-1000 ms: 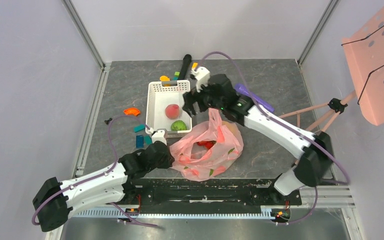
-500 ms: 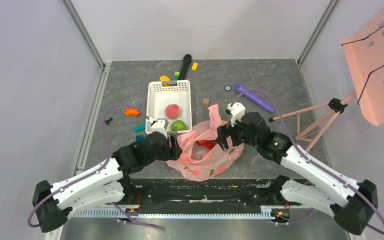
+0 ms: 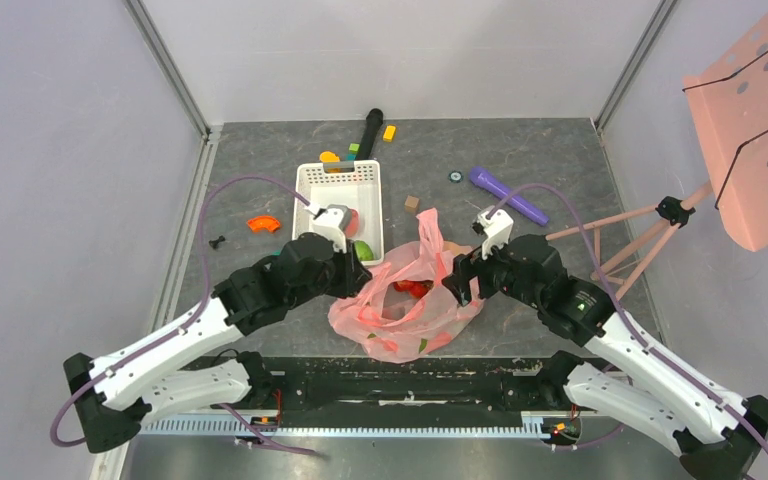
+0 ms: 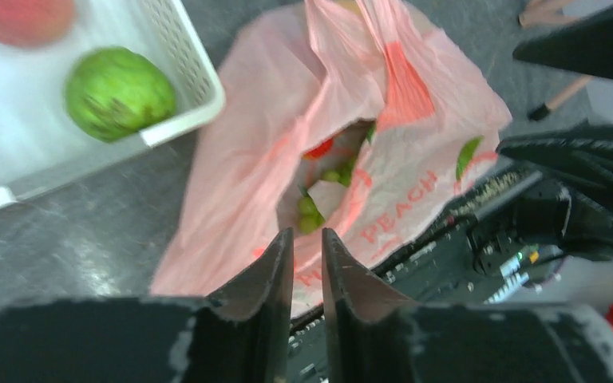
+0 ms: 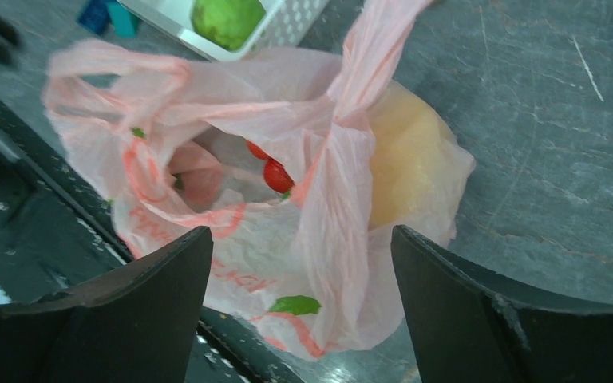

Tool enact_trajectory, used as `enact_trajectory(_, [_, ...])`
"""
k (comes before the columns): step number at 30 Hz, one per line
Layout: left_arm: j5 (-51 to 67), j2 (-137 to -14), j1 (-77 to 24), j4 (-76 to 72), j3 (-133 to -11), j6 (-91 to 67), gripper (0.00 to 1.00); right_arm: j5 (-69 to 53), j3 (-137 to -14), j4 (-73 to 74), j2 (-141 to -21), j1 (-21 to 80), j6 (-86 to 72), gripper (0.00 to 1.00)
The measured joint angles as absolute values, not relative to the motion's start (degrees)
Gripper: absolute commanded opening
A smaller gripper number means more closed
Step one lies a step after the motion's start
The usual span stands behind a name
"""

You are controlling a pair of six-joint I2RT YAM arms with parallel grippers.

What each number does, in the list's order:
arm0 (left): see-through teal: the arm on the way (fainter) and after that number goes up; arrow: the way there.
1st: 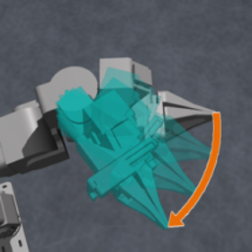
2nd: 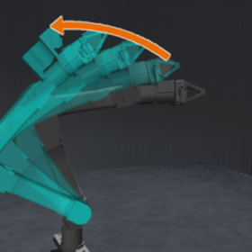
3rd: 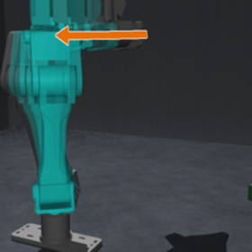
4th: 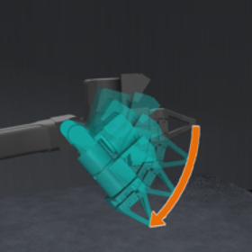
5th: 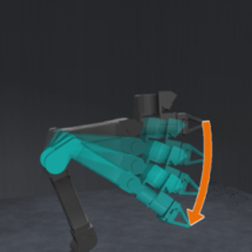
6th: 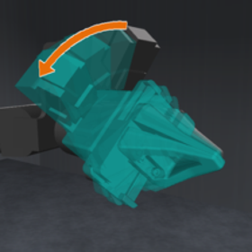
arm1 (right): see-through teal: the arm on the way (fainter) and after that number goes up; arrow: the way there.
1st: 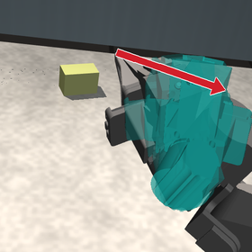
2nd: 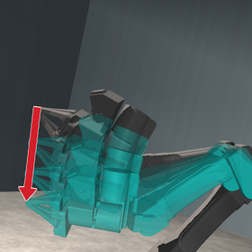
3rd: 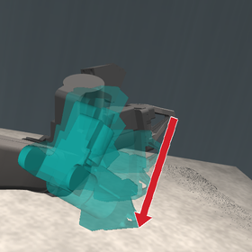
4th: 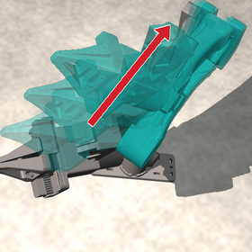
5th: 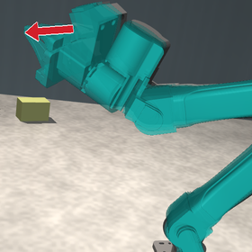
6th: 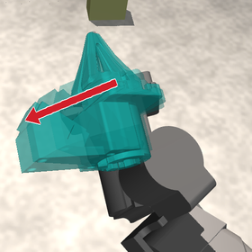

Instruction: Take the fake fruits out of the plastic bag

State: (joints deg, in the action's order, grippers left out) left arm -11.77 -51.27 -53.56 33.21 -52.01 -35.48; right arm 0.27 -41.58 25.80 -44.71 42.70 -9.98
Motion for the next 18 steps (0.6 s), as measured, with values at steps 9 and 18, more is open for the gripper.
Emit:
enact_trajectory(9, [-8.6, -56.8, -62.2, 24.8, -45.7, -35.8, 0.02, -2.8, -44.1, 22.2, -47.9, 48.5, -12.4, 0.46])
enact_trajectory(18, [-11.0, -63.1, -63.1, 16.5, -38.4, -36.4, 0.02, -1.4, -42.0, 14.7, -57.9, 56.3, -15.5, 0.31])
